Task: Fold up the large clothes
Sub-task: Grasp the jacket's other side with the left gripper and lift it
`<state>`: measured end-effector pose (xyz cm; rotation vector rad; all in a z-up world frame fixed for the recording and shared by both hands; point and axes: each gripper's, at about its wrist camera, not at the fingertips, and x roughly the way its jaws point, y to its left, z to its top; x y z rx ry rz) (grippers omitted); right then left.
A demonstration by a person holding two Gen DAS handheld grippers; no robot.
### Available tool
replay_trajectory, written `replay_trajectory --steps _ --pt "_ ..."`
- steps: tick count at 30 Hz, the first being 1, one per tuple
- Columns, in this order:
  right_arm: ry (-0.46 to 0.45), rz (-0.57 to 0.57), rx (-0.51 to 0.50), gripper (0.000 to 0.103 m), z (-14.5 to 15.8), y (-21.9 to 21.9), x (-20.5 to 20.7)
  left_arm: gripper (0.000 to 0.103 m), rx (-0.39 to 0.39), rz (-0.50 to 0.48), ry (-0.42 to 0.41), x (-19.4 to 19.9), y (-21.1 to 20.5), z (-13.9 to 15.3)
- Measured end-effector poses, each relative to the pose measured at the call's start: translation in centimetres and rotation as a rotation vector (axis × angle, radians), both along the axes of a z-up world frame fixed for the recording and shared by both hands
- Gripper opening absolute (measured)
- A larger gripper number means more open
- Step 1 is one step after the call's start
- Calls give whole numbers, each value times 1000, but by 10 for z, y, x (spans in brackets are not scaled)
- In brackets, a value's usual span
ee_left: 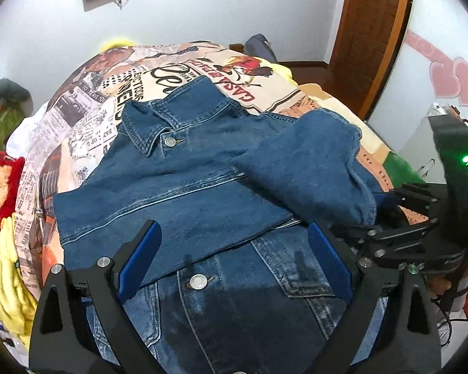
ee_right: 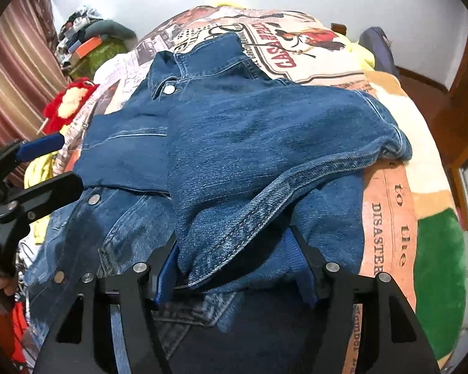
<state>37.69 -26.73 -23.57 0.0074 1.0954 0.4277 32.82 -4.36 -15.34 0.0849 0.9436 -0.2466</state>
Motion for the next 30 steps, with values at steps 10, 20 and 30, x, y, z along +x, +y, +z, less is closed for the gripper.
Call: replay_trajectory --steps 10,20,30 --pt "-2 -120 216 64 48 -60 -5 95 -28 -54 -19 14 -28 18" --pt "-80 -342 126 66 63 -133 -7 96 38 -246 20 53 -115 5" --pt "63 -428 244 66 20 -162 2 71 130 -293 130 76 -140 -59"
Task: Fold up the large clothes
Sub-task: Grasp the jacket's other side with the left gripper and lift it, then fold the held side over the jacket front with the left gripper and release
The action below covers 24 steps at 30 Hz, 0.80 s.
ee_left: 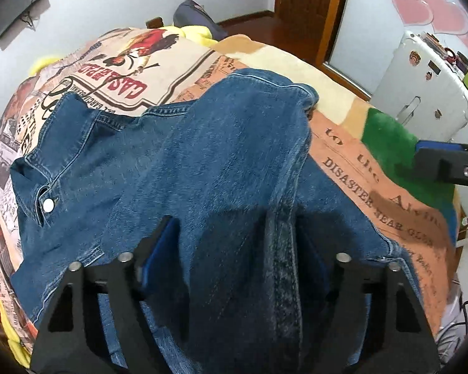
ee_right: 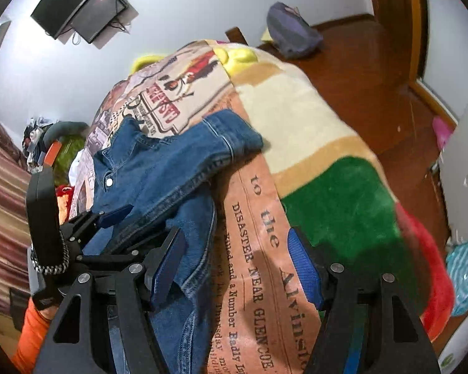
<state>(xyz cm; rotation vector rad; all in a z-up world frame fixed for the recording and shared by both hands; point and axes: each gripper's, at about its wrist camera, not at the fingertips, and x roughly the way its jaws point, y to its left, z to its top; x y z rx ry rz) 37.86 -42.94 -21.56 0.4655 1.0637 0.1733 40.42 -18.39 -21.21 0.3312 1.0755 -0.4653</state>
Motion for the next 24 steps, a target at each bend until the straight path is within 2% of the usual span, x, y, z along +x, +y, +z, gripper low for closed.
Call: replay_trajectory --steps 2,3,4,5,7,10,14,17,19,20,21,24 --pt "26 2 23 66 -9 3 4 54 -2 -3 -29 -3 4 5" --pt "42 8 38 66 -14 6 7 50 0 -6 -43 -4 6 9" --pt "53 17 48 66 -18 10 9 33 11 -3 -65 -5 8 14" --pt "60 27 54 66 -21 14 12 21 33 5 -89 -5 10 18" --pt "69 51 54 66 -26 25 16 20 26 14 -104 -2 18 27" --pt "86 104 37 66 -36 47 21 9 19 48 -152 4 34 43" --pt "124 160 -36 66 -54 75 24 8 8 104 -282 9 59 79" --pt "93 178 -47 66 -48 86 22 8 -12 152 -365 7 83 107" --pt "80 184 -45 66 -42 90 23 8 -20 184 -394 7 98 115" --pt "69 184 -48 67 -40 93 23 8 -28 205 -397 6 109 117" --pt "65 187 -54 73 -40 95 23 8 -31 227 -391 6 118 115" --pt "65 207 -70 78 -45 102 22 14 -32 295 -308 3 149 90"
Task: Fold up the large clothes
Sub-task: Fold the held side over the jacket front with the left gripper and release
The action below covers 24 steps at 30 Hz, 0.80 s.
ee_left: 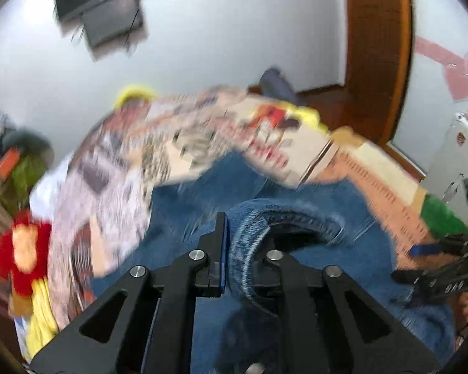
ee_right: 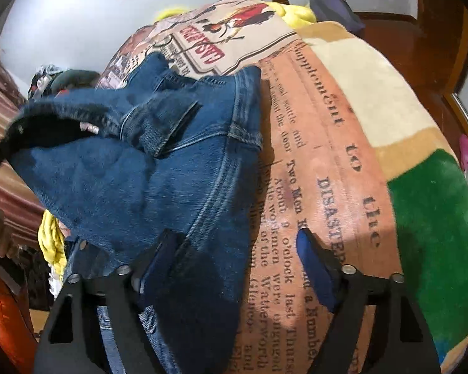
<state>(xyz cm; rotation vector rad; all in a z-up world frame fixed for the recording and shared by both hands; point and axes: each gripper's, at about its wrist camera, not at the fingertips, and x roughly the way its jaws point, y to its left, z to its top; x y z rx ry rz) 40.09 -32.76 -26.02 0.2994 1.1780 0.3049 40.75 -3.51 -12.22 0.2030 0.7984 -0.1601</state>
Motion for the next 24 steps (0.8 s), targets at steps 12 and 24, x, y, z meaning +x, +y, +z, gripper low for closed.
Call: replay_trajectory --steps 12,24 --pt "-28 78 -107 81 -16 24 0 73 -120 216 176 -60 102 -92" --pt "-13 39 -120 81 -16 23 -3 83 54 142 208 -53 76 -88"
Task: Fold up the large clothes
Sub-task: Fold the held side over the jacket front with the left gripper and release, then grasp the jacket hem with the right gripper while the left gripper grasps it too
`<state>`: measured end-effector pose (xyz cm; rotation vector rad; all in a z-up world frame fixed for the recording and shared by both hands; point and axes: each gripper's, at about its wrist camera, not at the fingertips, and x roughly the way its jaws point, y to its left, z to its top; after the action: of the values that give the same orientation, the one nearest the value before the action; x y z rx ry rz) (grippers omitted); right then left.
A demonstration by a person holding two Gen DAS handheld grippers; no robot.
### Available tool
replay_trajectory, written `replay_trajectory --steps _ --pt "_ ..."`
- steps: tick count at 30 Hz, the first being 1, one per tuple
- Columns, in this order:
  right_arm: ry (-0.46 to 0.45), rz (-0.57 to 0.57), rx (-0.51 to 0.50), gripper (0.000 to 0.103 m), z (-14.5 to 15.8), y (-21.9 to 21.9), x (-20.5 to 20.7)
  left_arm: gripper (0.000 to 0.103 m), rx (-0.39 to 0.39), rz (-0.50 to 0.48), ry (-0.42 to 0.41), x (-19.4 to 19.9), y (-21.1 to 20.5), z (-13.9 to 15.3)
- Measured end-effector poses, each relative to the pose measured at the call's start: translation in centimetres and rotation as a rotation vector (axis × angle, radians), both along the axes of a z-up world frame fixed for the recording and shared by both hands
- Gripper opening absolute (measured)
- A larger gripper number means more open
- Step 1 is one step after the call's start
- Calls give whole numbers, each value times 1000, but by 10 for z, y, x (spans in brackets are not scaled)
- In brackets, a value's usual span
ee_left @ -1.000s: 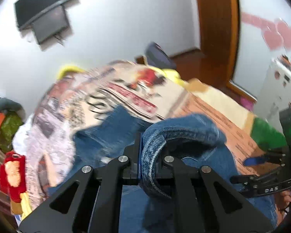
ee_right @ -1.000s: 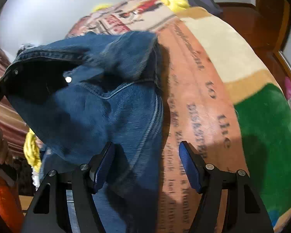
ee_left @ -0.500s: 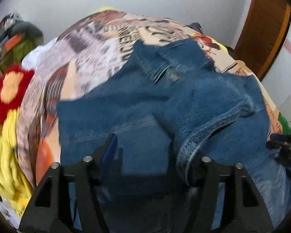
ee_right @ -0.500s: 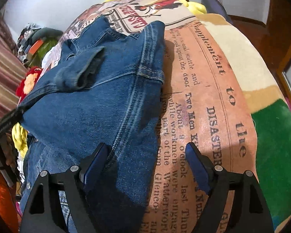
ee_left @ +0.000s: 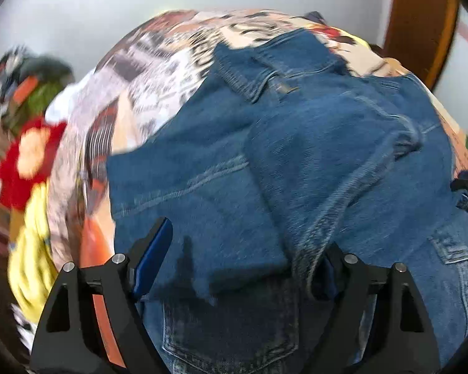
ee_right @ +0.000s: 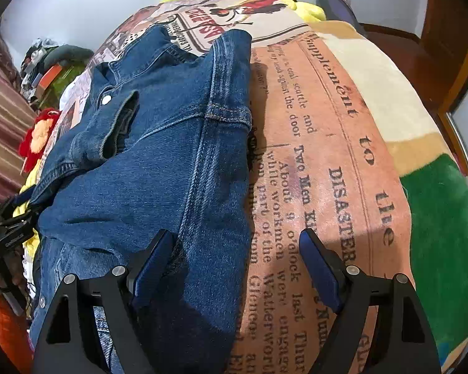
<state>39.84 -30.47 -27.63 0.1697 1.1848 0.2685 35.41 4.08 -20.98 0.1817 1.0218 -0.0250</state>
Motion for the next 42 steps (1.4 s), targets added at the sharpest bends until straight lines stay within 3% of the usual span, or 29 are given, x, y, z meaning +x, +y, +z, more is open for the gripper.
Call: replay_trajectory --steps 2,6,11,17,24,29,34,40,42 --pt "9 -5 2 81 1 0 1 91 26 -40 -13 4 -12 6" --pt "33 -10 9 81 6 -2 4 95 117 -140 -19 15 -50 7" --pt "-7 3 7 81 20 -2 5 95 329 -236 -78 35 -101 -8" --pt "18 14 -2 81 3 2 4 95 353 -244 -101 60 -113 -7" --pt "0 31 -9 81 1 3 4 95 255 -35 -176 77 -55 40" --pt "-3 30 5 81 -1 2 4 95 100 142 -173 68 27 64" --pt "-4 27 1 81 0 2 3 95 26 213 -120 38 84 44" --pt "7 5 -9 82 0 3 3 95 -43 295 24 -2 130 -7" --pt "13 -3 -10 82 1 3 3 95 -100 328 60 -15 144 -19"
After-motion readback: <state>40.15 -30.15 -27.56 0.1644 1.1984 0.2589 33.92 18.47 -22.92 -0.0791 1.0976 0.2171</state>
